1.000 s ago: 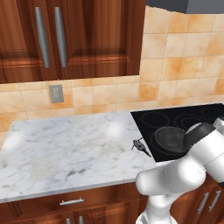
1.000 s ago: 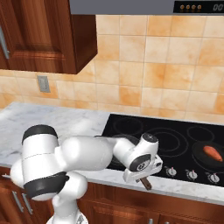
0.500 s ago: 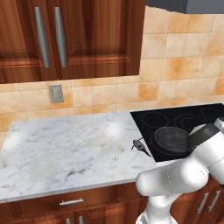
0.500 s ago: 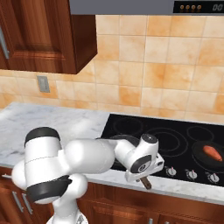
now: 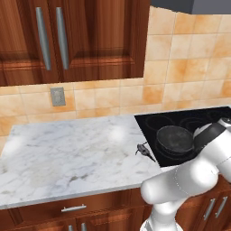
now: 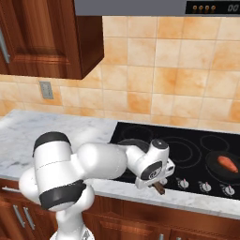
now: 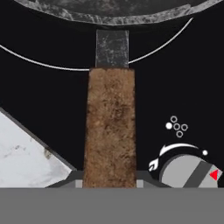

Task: Place both pans onto different burners. Then place the sweet potato and the fish on different pans.

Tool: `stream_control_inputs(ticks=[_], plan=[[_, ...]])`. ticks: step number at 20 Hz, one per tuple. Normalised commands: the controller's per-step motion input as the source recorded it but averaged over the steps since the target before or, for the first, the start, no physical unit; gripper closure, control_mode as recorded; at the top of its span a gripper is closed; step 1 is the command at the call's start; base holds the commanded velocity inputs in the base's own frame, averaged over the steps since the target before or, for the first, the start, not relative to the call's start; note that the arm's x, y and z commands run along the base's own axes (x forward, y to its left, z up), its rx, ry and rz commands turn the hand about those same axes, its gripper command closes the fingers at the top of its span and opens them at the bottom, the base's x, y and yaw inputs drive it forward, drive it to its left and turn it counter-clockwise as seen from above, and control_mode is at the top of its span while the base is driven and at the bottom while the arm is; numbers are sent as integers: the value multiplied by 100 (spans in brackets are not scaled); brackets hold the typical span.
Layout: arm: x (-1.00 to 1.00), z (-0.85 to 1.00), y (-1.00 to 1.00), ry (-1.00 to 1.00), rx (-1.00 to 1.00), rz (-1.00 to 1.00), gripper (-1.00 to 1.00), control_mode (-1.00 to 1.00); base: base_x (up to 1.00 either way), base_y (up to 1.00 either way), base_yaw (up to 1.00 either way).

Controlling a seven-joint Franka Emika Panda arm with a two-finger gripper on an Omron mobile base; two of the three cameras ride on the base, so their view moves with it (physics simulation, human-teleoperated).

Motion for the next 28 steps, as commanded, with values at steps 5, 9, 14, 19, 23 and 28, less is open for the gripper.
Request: stream_control_inputs(ticks=[5, 9, 14, 19, 23, 28], plan=[[10, 0, 0, 0, 0, 5, 100, -100, 0, 0, 0], [0, 0, 0, 0, 0, 0, -100, -100, 0, 0, 0], [0, 7, 0, 0, 0, 0, -100, -100, 0, 0, 0], [0, 40, 5, 0, 0, -3, -100, -100, 0, 0, 0], [0, 45, 19, 0, 0, -6, -100, -100, 0, 0, 0], [-6, 20, 49, 0, 0, -8, -100, -100, 0, 0, 0]])
